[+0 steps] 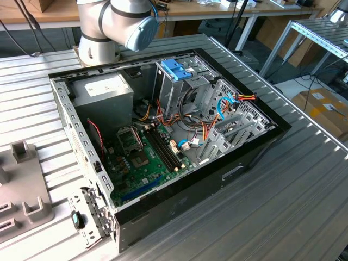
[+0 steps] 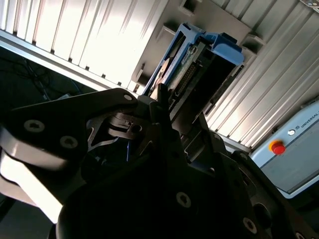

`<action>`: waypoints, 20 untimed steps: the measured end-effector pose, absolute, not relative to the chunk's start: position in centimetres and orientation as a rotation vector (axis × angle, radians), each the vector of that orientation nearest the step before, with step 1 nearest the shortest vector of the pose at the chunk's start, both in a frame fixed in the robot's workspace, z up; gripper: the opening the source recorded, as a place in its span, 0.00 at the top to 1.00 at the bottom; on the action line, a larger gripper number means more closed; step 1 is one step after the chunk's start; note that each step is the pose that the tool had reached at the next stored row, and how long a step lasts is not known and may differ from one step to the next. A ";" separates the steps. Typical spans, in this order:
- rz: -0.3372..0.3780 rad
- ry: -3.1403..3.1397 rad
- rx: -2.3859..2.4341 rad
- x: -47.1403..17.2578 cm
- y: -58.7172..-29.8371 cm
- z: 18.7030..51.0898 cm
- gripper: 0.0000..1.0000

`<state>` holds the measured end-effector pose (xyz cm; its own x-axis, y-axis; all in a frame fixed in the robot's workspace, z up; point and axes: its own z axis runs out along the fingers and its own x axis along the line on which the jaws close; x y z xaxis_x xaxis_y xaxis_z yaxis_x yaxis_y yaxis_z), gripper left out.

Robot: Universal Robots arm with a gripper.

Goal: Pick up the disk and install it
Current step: 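Pick up the disk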

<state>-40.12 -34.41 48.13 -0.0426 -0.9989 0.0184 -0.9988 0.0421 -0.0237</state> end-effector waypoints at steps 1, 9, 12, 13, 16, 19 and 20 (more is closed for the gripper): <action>-0.047 2.265 -2.171 -40.0 -34.4 48.1 0.65; -0.047 2.266 -2.171 -38.7 -34.4 48.1 0.65; -0.047 2.265 -2.172 -38.1 -34.4 48.1 0.65; -0.047 2.266 -2.171 -37.9 -34.4 48.1 0.65; -0.047 2.265 -2.171 -37.2 -34.4 48.1 0.65; -0.047 2.265 -2.172 -35.6 -34.4 48.1 0.65; -0.047 2.265 -2.171 -35.1 -34.4 48.1 0.65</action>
<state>-35.07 -34.41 48.13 -0.0426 -0.9989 0.0184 -0.9988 0.0421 -0.0237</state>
